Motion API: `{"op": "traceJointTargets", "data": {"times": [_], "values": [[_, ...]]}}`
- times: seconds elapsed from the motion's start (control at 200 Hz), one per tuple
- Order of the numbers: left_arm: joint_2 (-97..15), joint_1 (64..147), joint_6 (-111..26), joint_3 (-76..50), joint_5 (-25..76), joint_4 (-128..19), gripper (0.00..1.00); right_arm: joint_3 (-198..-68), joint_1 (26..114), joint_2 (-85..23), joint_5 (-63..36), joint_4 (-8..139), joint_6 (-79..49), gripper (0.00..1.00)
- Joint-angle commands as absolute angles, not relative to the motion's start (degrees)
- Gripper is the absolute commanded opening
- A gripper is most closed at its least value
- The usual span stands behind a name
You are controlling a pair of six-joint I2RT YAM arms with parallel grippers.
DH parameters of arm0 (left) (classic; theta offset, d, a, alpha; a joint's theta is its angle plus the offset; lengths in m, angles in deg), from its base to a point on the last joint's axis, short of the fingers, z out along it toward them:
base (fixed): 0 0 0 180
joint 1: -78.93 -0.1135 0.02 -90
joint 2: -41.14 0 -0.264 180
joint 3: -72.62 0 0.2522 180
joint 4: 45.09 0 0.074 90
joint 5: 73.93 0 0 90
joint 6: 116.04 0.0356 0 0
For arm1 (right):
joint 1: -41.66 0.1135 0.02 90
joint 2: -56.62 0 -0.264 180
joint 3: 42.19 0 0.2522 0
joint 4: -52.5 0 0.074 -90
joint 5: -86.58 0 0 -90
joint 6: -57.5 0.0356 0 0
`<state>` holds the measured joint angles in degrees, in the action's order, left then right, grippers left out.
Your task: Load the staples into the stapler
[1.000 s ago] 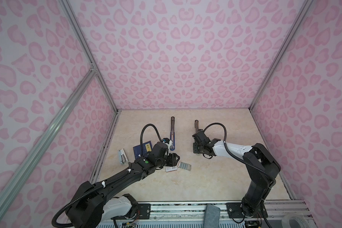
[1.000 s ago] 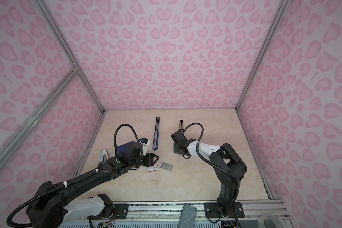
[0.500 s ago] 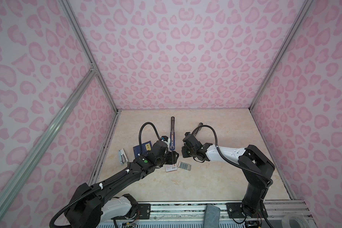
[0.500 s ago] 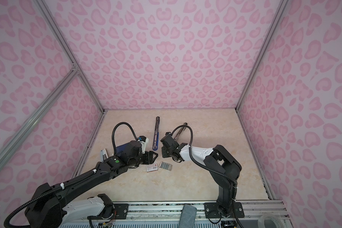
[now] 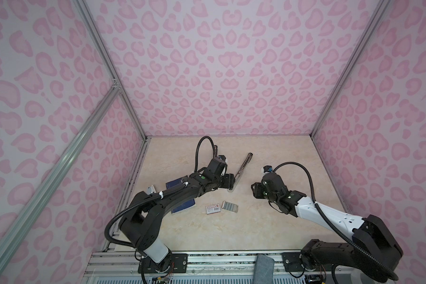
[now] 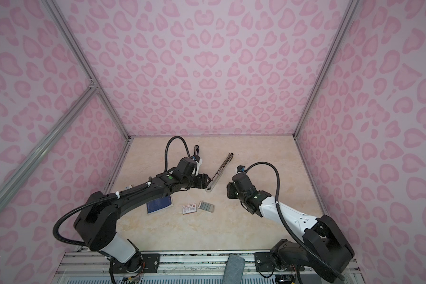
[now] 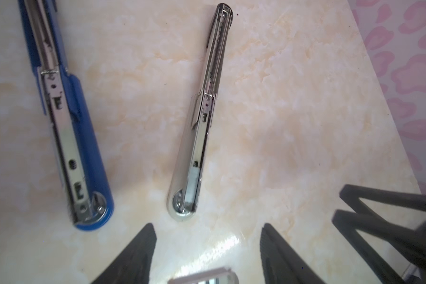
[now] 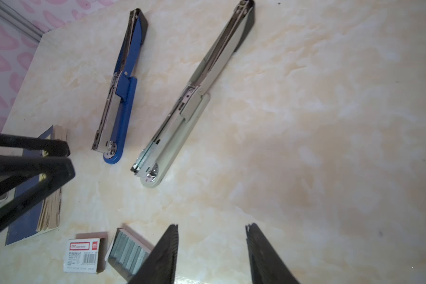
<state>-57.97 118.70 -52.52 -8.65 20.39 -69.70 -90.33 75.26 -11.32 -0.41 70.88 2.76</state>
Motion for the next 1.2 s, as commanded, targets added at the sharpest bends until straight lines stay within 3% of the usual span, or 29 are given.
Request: {"op": "traceJointTargets", "data": {"times": [0.0, 0.325, 0.555, 0.725, 0.86, 0.995, 1.195], "values": [[-63.9, 118.8, -48.9, -14.4, 21.1, -71.2, 0.7, -86.9, 73.9, -6.8, 0.8, 71.4, 3.7, 0.48], [-81.0, 118.8, -44.3, -32.9, 19.1, -77.9, 0.67, -83.2, 70.9, 0.1, -0.1, 74.1, 3.9, 0.46], [-88.0, 119.2, -40.6, -41.3, 18.3, -83.2, 0.53, -83.1, 70.5, -0.3, -0.6, 73.9, 4.2, 0.44], [-89.4, 121.0, -37.5, -41.8, 16.4, -84.1, 0.41, -83.0, 70.2, -0.7, -0.8, 73.6, 4.3, 0.43], [-89.5, 122.5, -35.7, -41.4, 14.9, -84.9, 0.25, -82.7, 70.3, -1.2, -0.6, 73.0, 4.6, 0.43], [-88.0, 124.2, -34.2, -38.4, 13.8, -84.4, 0.17, -81.9, 70.2, -1.6, -0.6, 72.0, 5.4, 0.43], [-83.2, 126.2, -30.9, -30.7, 13.9, -81.5, 0.15, -80.4, 69.5, -2.1, -1.2, 70.2, 6.5, 0.43]]}}
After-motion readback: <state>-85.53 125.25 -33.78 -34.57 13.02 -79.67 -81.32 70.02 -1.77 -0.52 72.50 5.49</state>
